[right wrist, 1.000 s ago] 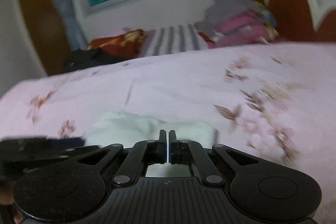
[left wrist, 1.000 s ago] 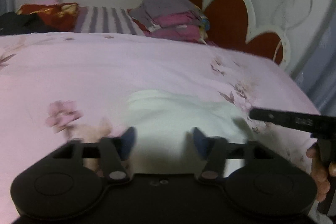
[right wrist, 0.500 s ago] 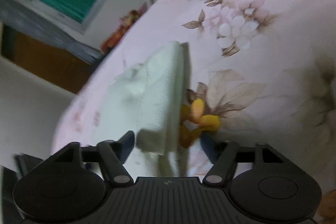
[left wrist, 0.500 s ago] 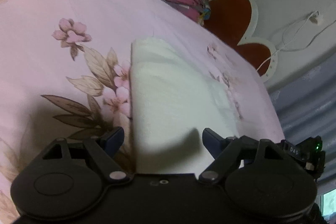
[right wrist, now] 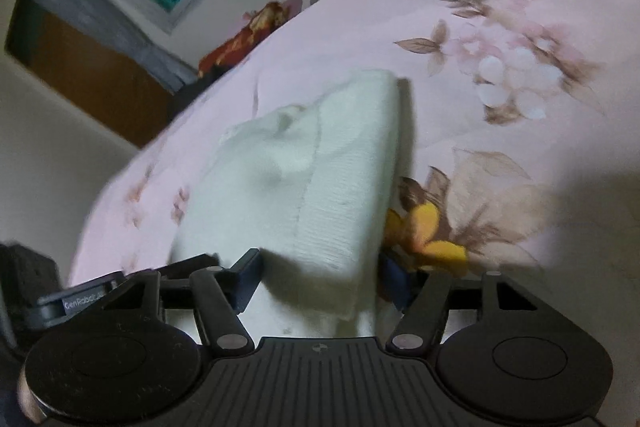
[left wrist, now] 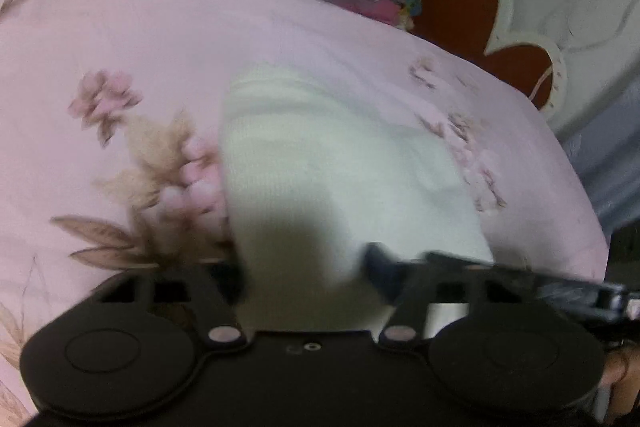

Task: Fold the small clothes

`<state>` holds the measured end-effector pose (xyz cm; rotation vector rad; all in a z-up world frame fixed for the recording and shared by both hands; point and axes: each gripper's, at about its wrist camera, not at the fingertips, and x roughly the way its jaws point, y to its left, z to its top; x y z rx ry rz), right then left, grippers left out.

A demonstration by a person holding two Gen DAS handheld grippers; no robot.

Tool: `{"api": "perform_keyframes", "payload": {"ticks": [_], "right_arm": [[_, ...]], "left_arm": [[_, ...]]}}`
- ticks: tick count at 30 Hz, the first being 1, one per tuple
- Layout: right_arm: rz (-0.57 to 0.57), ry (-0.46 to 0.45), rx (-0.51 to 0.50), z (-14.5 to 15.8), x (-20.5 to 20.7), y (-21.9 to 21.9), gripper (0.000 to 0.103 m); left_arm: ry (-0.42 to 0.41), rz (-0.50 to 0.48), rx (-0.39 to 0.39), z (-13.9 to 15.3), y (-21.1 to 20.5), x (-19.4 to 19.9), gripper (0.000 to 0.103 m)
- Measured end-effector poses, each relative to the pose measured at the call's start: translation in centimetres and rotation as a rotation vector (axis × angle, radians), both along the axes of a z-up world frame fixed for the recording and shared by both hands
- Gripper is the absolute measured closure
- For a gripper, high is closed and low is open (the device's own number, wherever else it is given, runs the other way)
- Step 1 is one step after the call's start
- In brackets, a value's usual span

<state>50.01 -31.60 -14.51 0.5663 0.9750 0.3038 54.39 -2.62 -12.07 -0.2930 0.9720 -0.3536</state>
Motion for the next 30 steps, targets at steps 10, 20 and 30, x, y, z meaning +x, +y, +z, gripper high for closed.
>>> {"api": "perform_keyframes", "payload": {"ticks": [10, 20, 30], "right_arm": [[-0.003, -0.021, -0.249, 1.4, -0.8, 4.5, 0.067], [-0.022, -0.121, -0.303, 6.9, -3.2, 10.4, 0.068], [0.054, -0.165, -0.285, 7.7, -3.3, 24.1, 0.068]], "left_arm": [[-0.102, -0.110, 0.234, 1.5, -2.8, -1.1, 0.073], [-0.205, -0.154, 0.238, 5.0, 3.0, -4.5, 0.074], [-0.209, -0.091, 0.283, 6.4, 16.2, -7.6, 0.074]]}}
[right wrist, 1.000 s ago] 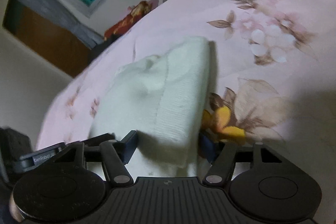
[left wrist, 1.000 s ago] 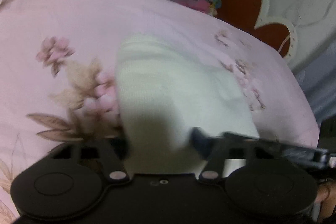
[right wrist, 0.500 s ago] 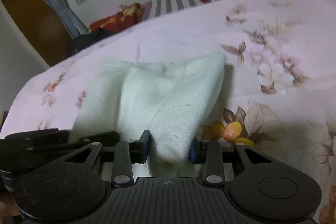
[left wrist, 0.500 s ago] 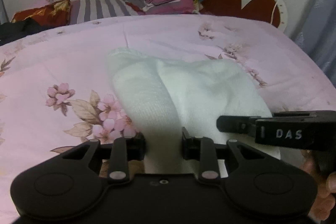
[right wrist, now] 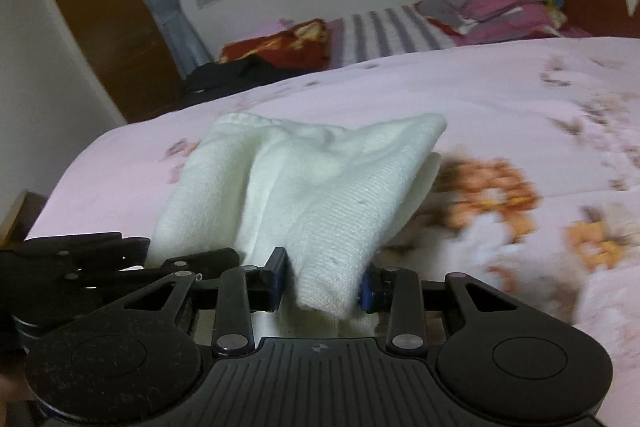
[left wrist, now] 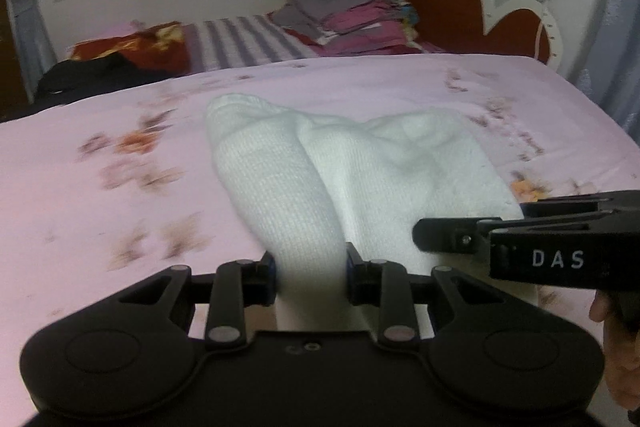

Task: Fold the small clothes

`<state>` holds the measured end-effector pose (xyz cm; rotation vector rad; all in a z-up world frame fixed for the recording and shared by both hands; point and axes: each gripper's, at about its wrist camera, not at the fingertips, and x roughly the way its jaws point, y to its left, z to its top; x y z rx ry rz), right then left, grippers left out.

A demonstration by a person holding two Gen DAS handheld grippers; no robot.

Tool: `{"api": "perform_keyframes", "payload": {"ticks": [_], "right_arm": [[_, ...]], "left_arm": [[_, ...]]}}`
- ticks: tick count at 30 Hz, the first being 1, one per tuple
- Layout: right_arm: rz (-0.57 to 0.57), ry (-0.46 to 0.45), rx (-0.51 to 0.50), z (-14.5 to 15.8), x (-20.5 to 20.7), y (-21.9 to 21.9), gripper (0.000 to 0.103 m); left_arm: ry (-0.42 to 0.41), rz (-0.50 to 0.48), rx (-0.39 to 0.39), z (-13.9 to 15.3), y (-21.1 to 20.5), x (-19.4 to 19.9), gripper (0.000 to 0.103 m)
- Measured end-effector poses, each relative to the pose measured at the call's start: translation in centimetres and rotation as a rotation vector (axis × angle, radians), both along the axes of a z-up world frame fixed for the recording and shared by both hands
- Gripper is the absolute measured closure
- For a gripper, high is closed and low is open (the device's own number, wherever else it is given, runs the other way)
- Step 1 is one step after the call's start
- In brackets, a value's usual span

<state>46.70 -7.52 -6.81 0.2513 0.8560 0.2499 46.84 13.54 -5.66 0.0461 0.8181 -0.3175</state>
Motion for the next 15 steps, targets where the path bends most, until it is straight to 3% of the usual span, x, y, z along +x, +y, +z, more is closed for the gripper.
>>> {"api": "perform_keyframes", "payload": {"ticks": [7, 11, 13, 15], "right_arm": [[0.075, 0.009, 0.017, -1.3, 0.2, 9.3, 0.068], [0.098, 0.040, 0.020, -2.9, 1.0, 12.1, 0.068], [0.091, 0.065, 0.003, -4.2, 1.6, 12.7, 0.068], [0.064, 0.111, -0.047, -6.3, 2.5, 12.7, 0.068]], "left_arm": [[0.026, 0.061, 0.000, -0.7, 7.7, -1.2, 0.074], [0.081, 0.095, -0.080, -2.2, 10.4, -0.7, 0.073], [0.120, 0.104, -0.100, -3.9, 11.0, 0.0, 0.065], [0.134, 0.116, -0.095, -5.5, 11.4, 0.6, 0.037]]}}
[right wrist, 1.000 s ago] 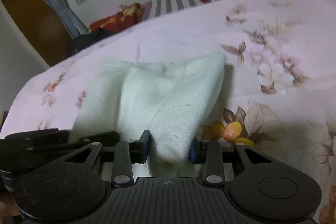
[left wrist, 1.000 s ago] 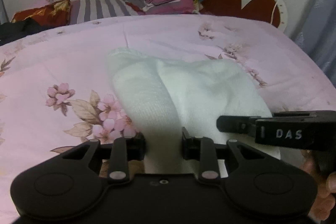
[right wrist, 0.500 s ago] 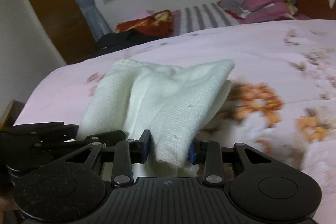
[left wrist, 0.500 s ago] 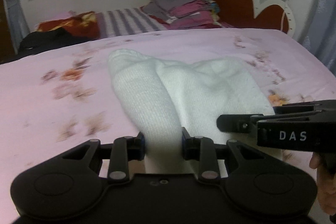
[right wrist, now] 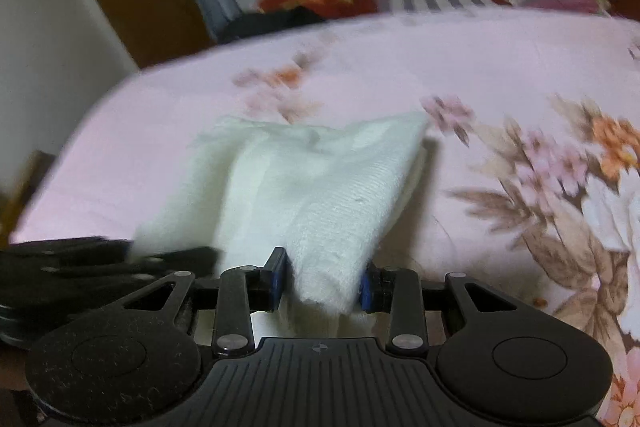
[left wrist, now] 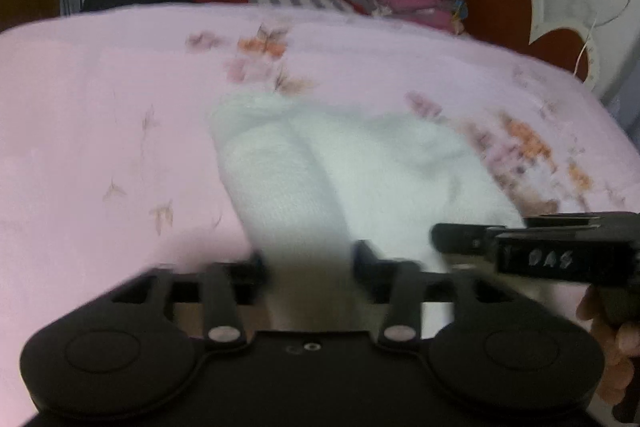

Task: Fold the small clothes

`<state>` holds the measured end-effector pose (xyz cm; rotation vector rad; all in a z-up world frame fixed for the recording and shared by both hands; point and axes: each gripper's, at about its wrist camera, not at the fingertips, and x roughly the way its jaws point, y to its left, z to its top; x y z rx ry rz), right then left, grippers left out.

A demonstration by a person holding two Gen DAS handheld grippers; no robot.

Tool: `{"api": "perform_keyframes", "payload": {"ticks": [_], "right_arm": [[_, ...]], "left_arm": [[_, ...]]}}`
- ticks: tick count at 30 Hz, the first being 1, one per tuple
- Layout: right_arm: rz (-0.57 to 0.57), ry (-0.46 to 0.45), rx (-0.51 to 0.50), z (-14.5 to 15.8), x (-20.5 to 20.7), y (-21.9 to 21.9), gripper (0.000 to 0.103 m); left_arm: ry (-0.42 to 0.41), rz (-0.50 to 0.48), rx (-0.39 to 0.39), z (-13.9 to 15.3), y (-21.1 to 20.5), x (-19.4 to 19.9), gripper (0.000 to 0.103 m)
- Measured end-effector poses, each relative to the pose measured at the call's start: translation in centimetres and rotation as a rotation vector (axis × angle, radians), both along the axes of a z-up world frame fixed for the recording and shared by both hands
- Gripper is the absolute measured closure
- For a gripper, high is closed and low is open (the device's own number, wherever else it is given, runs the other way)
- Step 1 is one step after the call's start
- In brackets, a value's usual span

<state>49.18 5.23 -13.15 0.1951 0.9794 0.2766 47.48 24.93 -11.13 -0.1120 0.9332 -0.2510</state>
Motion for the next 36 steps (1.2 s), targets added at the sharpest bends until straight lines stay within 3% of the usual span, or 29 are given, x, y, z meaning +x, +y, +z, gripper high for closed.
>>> {"api": "perform_keyframes", "payload": {"ticks": [2, 4, 5, 6, 7, 9, 11, 13, 16, 18, 20, 25, 27, 29, 30, 32, 35, 36], "right_arm": [[-0.049, 0.034, 0.040, -2.0, 0.6, -0.9, 0.062], [-0.057, 0.030, 0.068, -2.0, 0.7, -1.5, 0.059], [-0.046, 0.022, 0.055, -1.7, 0.6, -1.5, 0.054], [-0.054, 0.004, 0.018, -1.0, 0.4, -1.8, 0.041], [-0.077, -0.041, -0.012, -0.1, 0.0, -2.2, 0.038], [-0.114, -0.142, -0.030, 1.7, -0.3, -3.0, 0.038], [-0.111, -0.195, -0.013, 2.8, 0.8, -2.7, 0.044], [-0.048, -0.236, -0.035, 3.1, 2.6, -0.6, 0.072], [0.037, -0.188, -0.069, 1.1, 5.4, 2.6, 0.084], [0.097, -0.107, -0.192, -2.3, 6.8, 3.8, 0.084], [0.106, -0.155, -0.207, -3.6, 6.8, 3.5, 0.084], [0.097, -0.148, -0.242, -2.6, 6.7, 3.6, 0.084], [0.133, -0.243, -0.251, -0.1, 3.5, 3.7, 0.084], [0.225, -0.241, -0.207, 0.9, 0.9, 4.2, 0.084], [0.265, -0.223, -0.201, 0.4, -0.1, 4.6, 0.084], [0.288, -0.176, -0.287, -1.6, -1.0, 4.9, 0.084], [0.243, -0.189, -0.318, -2.2, -2.0, 3.8, 0.084], [0.238, -0.191, -0.335, -2.0, -2.5, 3.6, 0.084]], "left_arm": [[0.002, 0.003, -0.030, -0.1, 1.1, -0.2, 0.034], [-0.030, -0.006, -0.031, 0.9, 2.0, -0.6, 0.033], [-0.073, 0.018, -0.022, 1.7, 2.9, -1.2, 0.031], [-0.118, 0.031, -0.035, 2.4, 3.7, -1.6, 0.033], [-0.155, 0.032, -0.071, 3.1, 4.4, -1.5, 0.035], [-0.190, 0.006, -0.120, 3.8, 4.2, -0.4, 0.053], [-0.212, -0.049, -0.103, 3.9, 2.3, 1.8, 0.057], [-0.203, -0.066, -0.103, 3.0, 0.7, 3.9, 0.057], [-0.095, -0.095, -0.135, 0.0, -0.7, 5.3, 0.060], [-0.114, -0.080, -0.151, -0.4, -0.8, 4.9, 0.060], [-0.121, -0.096, -0.139, -0.1, -0.8, 4.7, 0.060], [-0.198, -0.121, -0.171, 1.6, 0.9, 1.1, 0.060], [-0.214, -0.118, -0.186, 1.7, 1.3, -1.2, 0.060], [-0.203, -0.114, -0.174, 1.2, 1.0, -2.6, 0.062], [-0.191, -0.102, -0.178, 0.7, 1.0, -3.3, 0.063], [-0.171, -0.100, -0.199, 0.3, 0.8, -4.5, 0.063], [-0.165, -0.104, -0.125, 0.0, -0.2, -7.2, 0.063], [-0.152, -0.086, -0.133, -0.3, -0.1, -8.3, 0.063]]}}
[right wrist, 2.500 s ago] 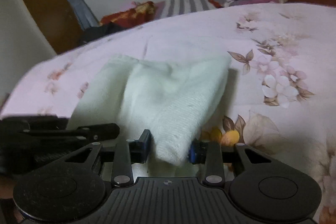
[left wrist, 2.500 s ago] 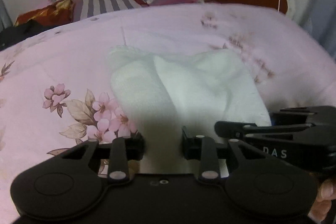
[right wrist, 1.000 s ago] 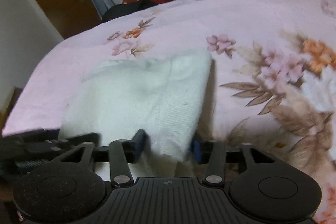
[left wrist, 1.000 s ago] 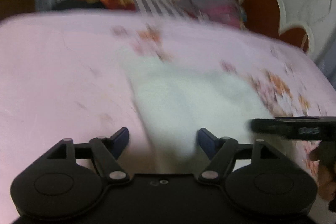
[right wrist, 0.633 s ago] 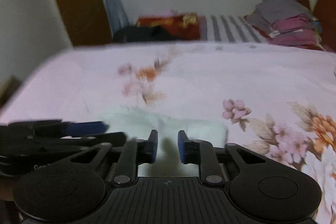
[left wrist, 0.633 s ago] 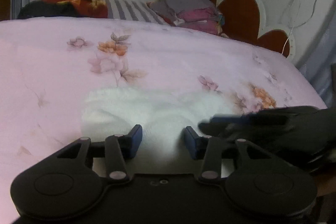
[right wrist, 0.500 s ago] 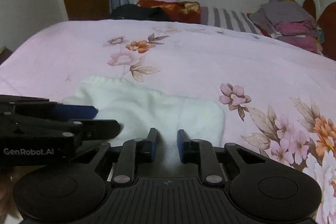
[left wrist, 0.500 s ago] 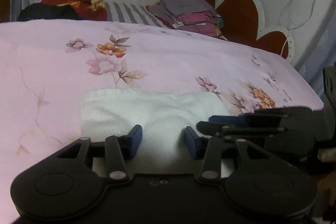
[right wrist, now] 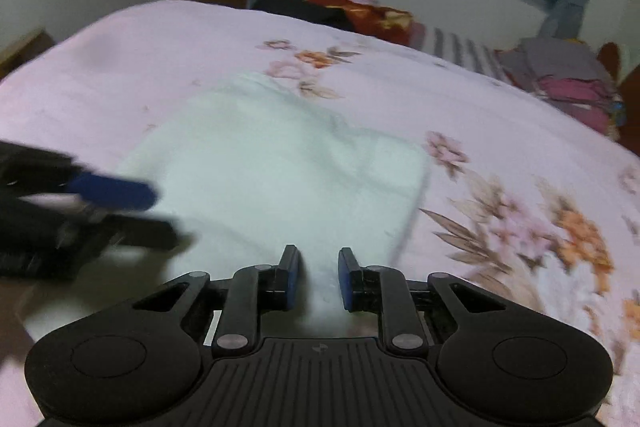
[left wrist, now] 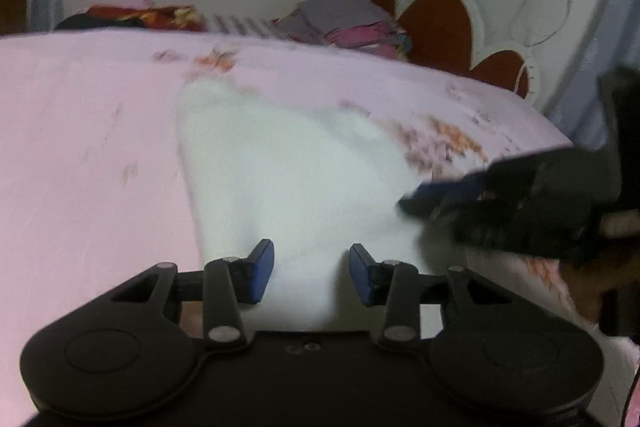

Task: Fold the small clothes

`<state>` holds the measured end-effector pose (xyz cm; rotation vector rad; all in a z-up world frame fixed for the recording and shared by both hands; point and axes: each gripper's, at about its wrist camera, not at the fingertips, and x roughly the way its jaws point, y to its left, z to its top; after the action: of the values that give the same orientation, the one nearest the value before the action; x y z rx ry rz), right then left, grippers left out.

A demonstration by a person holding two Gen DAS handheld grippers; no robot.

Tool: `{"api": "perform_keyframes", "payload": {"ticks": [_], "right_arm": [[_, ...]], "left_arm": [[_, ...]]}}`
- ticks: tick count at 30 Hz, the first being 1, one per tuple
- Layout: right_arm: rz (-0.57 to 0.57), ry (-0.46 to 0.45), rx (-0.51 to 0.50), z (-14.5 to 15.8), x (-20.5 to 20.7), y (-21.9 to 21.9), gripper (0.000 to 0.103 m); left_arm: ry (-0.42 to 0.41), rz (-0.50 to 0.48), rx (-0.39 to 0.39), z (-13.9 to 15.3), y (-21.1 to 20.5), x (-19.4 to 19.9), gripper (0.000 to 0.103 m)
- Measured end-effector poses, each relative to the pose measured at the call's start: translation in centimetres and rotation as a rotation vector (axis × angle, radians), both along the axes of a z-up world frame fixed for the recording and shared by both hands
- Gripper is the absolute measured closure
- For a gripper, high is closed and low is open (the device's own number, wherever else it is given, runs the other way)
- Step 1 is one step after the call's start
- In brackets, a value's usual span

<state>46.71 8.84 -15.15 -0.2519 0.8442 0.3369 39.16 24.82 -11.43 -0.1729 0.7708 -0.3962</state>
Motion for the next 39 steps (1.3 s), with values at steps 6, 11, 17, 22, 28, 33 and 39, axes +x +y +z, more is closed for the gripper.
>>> {"api": "perform_keyframes", "payload": {"ticks": [6, 11, 17, 22, 28, 33, 39], "right_arm": [[0.057, -0.068, 0.031, 2.0, -6.4, 0.3, 0.084], [0.034, 0.025, -0.010, -1.9, -8.5, -0.5, 0.084], [-0.053, 0.009, 0.121, 1.5, -12.4, -4.9, 0.084], [-0.085, -0.036, 0.203, 5.5, -18.9, -7.3, 0.083], [-0.137, -0.066, 0.233, 9.4, -26.4, -9.1, 0.068], [-0.163, -0.202, 0.175, 11.7, -31.3, -9.3, 0.000], [-0.213, -0.265, 0.203, 14.7, -35.6, -9.7, 0.000]], "left_arm": [[0.014, 0.094, -0.042, 0.1, 0.8, -5.7, 0.063], [0.019, 0.109, 0.051, 0.2, -0.5, -7.8, 0.063], [0.013, 0.151, 0.093, 2.5, -2.7, -13.2, 0.063], [-0.073, 0.189, 0.143, 6.3, -5.1, -18.3, 0.041], [-0.208, 0.250, 0.236, 10.2, -7.9, -24.0, 0.000], [-0.225, 0.262, 0.214, 12.3, -9.3, -27.8, 0.000], [-0.245, 0.287, 0.165, 13.4, -10.0, -31.1, 0.000]]}}
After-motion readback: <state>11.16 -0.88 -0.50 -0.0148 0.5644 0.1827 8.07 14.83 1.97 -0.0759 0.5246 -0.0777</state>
